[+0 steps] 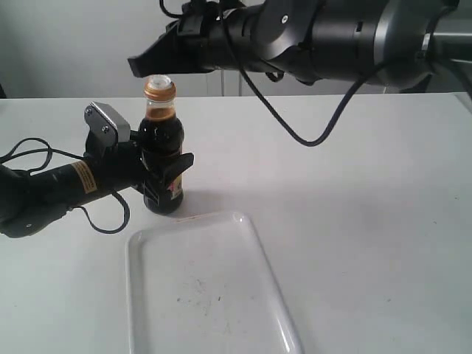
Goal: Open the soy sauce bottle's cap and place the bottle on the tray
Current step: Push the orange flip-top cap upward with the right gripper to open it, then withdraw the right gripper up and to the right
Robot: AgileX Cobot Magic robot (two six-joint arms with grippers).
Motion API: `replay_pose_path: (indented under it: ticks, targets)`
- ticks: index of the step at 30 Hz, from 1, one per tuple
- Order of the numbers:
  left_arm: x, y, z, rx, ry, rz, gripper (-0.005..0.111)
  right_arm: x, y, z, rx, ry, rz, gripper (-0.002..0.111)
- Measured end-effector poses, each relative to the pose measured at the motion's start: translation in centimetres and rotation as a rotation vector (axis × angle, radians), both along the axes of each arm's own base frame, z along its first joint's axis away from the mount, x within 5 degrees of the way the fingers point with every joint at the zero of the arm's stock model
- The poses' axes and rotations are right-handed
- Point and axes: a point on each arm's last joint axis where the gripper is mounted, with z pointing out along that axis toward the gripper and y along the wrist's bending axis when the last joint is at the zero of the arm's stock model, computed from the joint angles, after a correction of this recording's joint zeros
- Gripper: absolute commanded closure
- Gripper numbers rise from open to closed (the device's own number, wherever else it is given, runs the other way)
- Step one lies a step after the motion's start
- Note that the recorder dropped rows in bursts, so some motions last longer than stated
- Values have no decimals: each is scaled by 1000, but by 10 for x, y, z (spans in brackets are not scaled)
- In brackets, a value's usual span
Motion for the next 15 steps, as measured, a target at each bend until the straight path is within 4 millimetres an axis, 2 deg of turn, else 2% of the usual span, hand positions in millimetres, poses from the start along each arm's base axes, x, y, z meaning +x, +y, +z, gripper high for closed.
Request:
replay_pose_path:
  ticks: [6,15]
  targets:
    - [0,0,0,1,0,-1,107,8,-3,6,41,-88,-74,108]
    - [0,0,0,1,-1,-1,107,6,0,0,0,-58,-33,108]
